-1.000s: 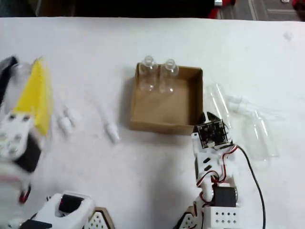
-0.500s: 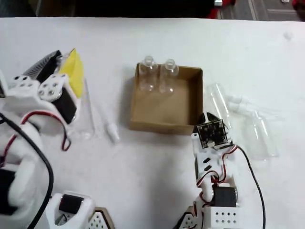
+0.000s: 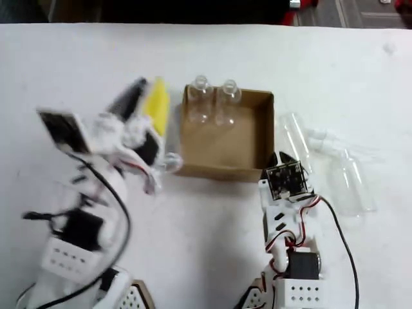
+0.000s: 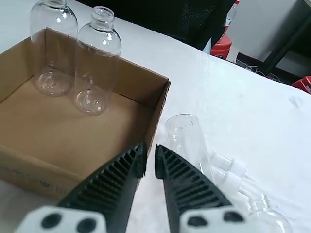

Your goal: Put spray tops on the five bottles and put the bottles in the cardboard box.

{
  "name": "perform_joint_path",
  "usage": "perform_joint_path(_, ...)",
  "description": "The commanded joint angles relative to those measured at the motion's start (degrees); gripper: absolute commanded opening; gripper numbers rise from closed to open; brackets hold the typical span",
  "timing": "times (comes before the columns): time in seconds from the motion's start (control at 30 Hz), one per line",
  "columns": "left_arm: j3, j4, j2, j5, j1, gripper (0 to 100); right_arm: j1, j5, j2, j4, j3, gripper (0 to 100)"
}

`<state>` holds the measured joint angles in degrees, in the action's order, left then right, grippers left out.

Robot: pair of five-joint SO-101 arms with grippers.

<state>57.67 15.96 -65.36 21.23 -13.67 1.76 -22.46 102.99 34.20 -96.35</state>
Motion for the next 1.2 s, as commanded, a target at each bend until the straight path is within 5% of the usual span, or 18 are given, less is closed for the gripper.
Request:
perform_joint_path(0.0, 19.52, -30.95, -5.05, -8.18, -8.92, 2, 0.31, -0.62, 0.22, 0.13, -0.44, 2.1)
perform_joint_path(0.33, 15.03, -50.99, 21.14, -7.56, -10.77, 2, 0.31, -0.62, 0.22, 0.04, -0.44, 2.1)
perform_joint_path(0.6, 12.66, -86.24, 53.93, -13.98, -12.09, 2, 0.22, -0.62, 0.22, -0.04, -0.44, 2.1)
perform_joint_path(0.9, 3.08, -113.05, 86.55, -16.18, -12.79, 2, 0.22, -0.62, 0.22, -0.31, -0.44, 2.1)
perform_joint_path(1.17, 2.90, -114.20, 93.14, -18.90, -11.56, 2, 0.22, -0.62, 0.22, -0.40, -0.44, 2.1)
